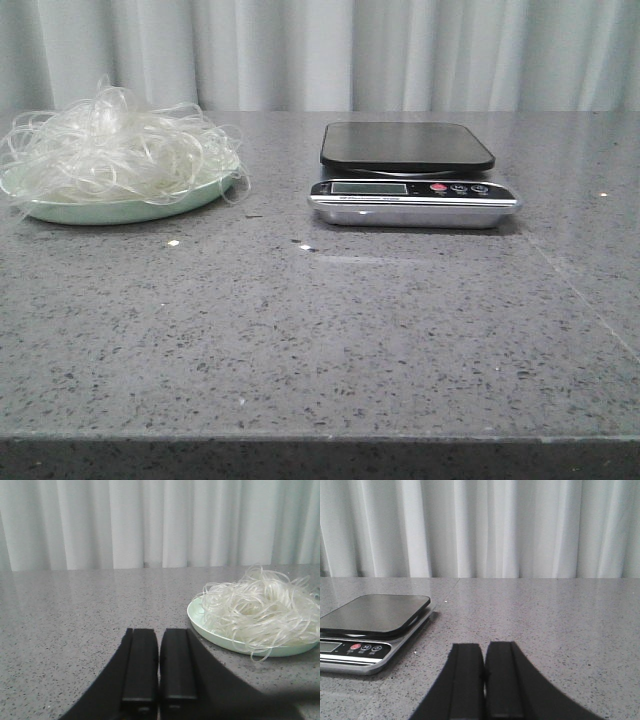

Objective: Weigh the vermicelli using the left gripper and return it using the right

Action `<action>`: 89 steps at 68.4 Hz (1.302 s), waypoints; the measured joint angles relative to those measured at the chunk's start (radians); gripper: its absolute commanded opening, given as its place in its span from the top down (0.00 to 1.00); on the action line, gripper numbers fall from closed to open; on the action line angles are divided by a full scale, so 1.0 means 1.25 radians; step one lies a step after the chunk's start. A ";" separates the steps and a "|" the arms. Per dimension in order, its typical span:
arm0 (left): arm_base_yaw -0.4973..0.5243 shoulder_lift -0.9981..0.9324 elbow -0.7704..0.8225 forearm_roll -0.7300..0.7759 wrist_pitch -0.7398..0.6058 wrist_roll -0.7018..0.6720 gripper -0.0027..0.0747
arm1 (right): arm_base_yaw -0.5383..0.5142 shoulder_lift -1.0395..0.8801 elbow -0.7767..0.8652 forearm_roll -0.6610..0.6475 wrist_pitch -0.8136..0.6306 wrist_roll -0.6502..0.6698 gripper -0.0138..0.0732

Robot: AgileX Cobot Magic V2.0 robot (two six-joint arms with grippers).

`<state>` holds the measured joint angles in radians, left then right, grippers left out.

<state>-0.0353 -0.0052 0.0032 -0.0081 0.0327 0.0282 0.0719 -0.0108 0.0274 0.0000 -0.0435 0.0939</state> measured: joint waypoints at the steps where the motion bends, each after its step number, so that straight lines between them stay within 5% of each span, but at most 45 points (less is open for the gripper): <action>1: 0.000 0.000 0.000 0.000 0.000 0.000 0.80 | 0.000 0.000 0.000 0.000 0.000 0.000 0.65; 25: 0.000 0.000 -0.037 -0.019 -0.150 0.000 0.80 | 0.000 0.000 0.000 0.000 0.000 0.000 0.65; 35: 0.000 0.013 -0.180 -0.032 -0.078 0.000 0.80 | 0.000 0.000 0.000 0.000 0.000 0.000 0.65; 50: 0.000 0.160 -0.436 -0.033 0.173 0.000 0.80 | 0.000 0.000 0.000 0.000 0.000 0.000 0.65; 73: 0.000 0.327 -0.461 -0.049 0.246 0.000 0.80 | 0.000 0.000 0.000 0.000 0.000 0.000 0.65; 81: 0.000 0.364 -0.463 -0.054 0.246 0.000 0.71 | 0.000 0.000 0.000 0.000 0.000 0.000 0.65; 89: 0.000 0.387 -0.473 -0.054 0.259 0.000 0.47 | 0.000 0.000 0.000 0.000 0.000 0.000 0.65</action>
<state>-0.0353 0.4787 -0.5880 -0.0755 0.3565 0.0282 0.0719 -0.0108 0.0274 0.0000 -0.0435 0.0939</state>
